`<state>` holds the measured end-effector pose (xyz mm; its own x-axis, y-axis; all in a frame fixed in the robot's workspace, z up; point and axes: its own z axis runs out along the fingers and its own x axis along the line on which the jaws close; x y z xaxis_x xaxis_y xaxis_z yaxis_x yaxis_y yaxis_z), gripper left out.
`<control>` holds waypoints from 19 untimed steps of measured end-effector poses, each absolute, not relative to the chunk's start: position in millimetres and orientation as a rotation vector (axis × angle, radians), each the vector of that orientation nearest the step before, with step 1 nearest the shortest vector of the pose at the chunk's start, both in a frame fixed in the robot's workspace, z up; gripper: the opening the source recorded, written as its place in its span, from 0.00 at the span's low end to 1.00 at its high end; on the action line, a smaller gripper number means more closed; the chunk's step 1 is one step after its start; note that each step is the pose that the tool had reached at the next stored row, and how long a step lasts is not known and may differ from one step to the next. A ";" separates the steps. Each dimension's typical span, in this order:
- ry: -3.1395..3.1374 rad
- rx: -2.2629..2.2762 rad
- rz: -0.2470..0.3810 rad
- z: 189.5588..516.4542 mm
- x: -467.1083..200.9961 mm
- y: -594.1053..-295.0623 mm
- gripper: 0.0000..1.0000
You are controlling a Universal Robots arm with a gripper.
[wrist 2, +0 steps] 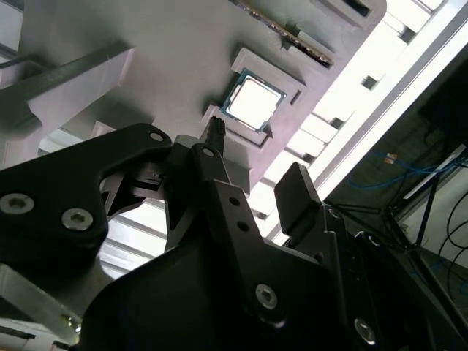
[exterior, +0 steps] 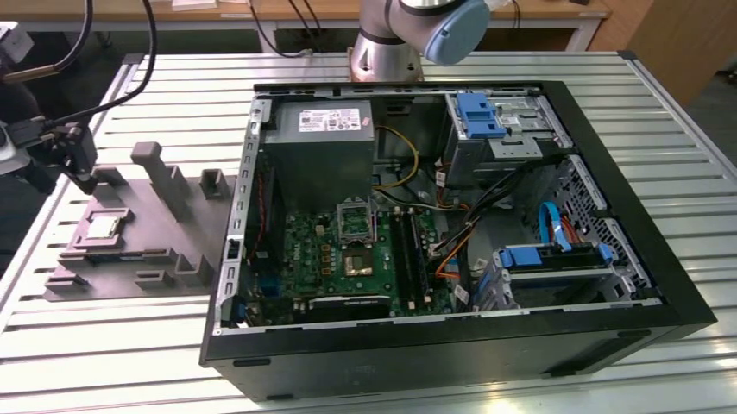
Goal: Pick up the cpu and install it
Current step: 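Pick up the cpu and move it towards the insertion slot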
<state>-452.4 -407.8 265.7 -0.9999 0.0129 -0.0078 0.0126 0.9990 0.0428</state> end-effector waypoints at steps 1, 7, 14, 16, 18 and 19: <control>3.133 0.021 0.067 263.9 -452.5 -408.2 0.55; 3.133 0.029 0.067 253.7 -452.5 -410.1 0.55; 3.133 0.029 0.067 252.6 -452.5 -410.2 0.55; 3.133 0.029 0.067 252.5 -452.4 -410.2 0.55; 3.133 0.029 0.067 252.2 -452.5 -410.2 0.55; 3.133 0.029 0.067 251.9 -452.5 -410.2 0.55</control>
